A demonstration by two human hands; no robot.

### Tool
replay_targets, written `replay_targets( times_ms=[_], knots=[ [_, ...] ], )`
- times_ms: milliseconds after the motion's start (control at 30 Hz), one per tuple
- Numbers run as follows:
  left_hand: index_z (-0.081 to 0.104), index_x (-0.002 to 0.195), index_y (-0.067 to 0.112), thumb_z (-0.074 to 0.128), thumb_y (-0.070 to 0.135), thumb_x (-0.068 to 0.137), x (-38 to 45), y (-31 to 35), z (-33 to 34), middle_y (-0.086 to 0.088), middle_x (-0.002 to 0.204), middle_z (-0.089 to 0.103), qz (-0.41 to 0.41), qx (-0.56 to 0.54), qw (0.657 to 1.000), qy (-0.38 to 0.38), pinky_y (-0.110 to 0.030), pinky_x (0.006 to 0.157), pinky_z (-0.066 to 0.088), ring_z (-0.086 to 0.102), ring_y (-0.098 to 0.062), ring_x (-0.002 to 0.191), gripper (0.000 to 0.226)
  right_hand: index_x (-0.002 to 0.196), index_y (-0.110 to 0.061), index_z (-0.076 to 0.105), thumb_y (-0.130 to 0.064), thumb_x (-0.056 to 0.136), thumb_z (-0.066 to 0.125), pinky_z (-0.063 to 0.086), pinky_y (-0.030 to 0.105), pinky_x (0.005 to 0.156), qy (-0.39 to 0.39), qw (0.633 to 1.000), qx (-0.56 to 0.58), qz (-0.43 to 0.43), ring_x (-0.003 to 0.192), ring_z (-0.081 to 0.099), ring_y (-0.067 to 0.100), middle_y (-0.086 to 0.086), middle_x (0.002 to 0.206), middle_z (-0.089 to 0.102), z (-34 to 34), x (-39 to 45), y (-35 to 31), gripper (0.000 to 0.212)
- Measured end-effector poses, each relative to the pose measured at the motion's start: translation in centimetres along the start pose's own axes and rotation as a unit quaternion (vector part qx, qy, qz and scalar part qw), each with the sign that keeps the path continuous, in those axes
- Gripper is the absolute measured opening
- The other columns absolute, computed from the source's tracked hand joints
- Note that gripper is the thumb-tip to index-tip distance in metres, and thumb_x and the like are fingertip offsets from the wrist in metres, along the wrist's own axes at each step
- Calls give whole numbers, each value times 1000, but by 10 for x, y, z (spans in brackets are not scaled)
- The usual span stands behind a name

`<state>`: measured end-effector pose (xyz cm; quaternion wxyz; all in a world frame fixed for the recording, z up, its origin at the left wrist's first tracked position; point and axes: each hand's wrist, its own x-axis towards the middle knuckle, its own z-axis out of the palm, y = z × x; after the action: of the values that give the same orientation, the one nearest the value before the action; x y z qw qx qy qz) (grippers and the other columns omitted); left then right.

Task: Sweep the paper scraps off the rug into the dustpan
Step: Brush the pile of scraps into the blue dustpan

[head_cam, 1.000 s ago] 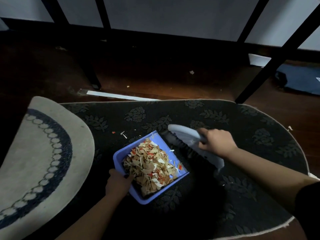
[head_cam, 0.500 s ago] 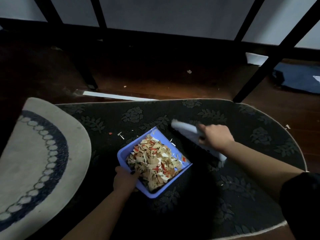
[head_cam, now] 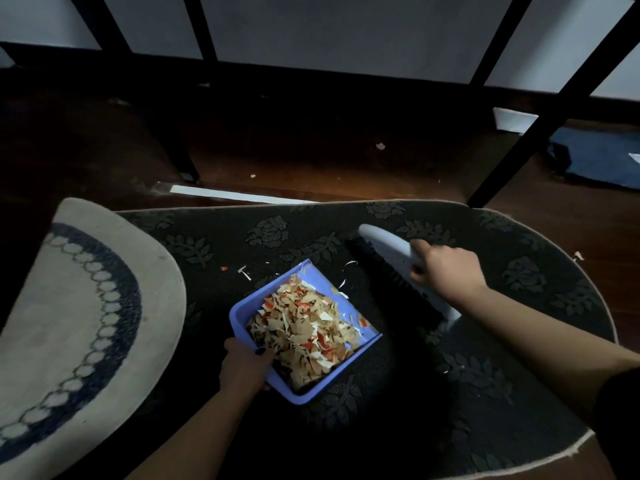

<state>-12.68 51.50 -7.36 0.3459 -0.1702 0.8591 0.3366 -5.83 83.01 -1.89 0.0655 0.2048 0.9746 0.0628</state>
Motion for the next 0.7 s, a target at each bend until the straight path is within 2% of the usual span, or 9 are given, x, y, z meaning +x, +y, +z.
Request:
replay_targets(
  times_ms=[67, 167, 233, 367, 567, 700],
  knots=[
    [29, 130, 0, 67, 19, 88, -4, -3, -5, -18, 107, 48, -4, 7, 1000, 0, -38, 65, 54, 47, -17, 57, 60, 123, -22, 47, -39, 89, 50, 42, 31, 62, -24, 1000, -17, 3, 88, 66, 30, 7, 101, 67, 5, 3, -3, 38],
    [31, 117, 3, 71, 25, 84, -13, -9, -13, -15, 102, 49, 6, 35, 999, -11, -45, 76, 57, 54, -23, 63, 56, 120, -23, 48, -42, 88, 50, 43, 31, 64, -59, 998, -20, -22, 90, 65, 29, 6, 103, 67, 12, 2, -9, 38],
    [28, 107, 7, 69, 26, 85, -16, -11, -17, -15, 101, 51, 13, 61, 998, -14, -42, 78, 56, 54, -22, 64, 51, 119, -25, 50, -43, 86, 50, 44, 31, 66, -78, 996, 3, -46, 92, 65, 30, 6, 103, 67, 14, -3, -16, 38],
    [26, 104, 7, 68, 25, 86, -17, -11, -20, -13, 98, 49, 24, 70, 997, -15, -36, 72, 52, 51, -18, 58, 49, 129, -37, 46, -45, 85, 51, 47, 31, 71, -71, 993, 58, -72, 96, 65, 27, 2, 106, 68, 10, -19, -22, 45],
    [25, 104, 8, 68, 24, 85, -16, -8, -15, -15, 97, 50, 20, 57, 998, -15, -46, 78, 56, 58, -26, 62, 49, 128, -31, 48, -44, 87, 52, 46, 31, 63, 1, 998, 57, 12, 88, 67, 27, 4, 99, 69, -1, -16, -4, 43],
    [24, 104, 8, 66, 24, 87, -13, -6, -11, -14, 96, 50, 10, 58, 998, -19, -46, 77, 57, 60, -28, 62, 48, 122, -23, 49, -39, 89, 51, 38, 28, 57, -19, 999, 22, 35, 83, 66, 28, 6, 95, 68, 4, -5, 4, 37]
  ],
)
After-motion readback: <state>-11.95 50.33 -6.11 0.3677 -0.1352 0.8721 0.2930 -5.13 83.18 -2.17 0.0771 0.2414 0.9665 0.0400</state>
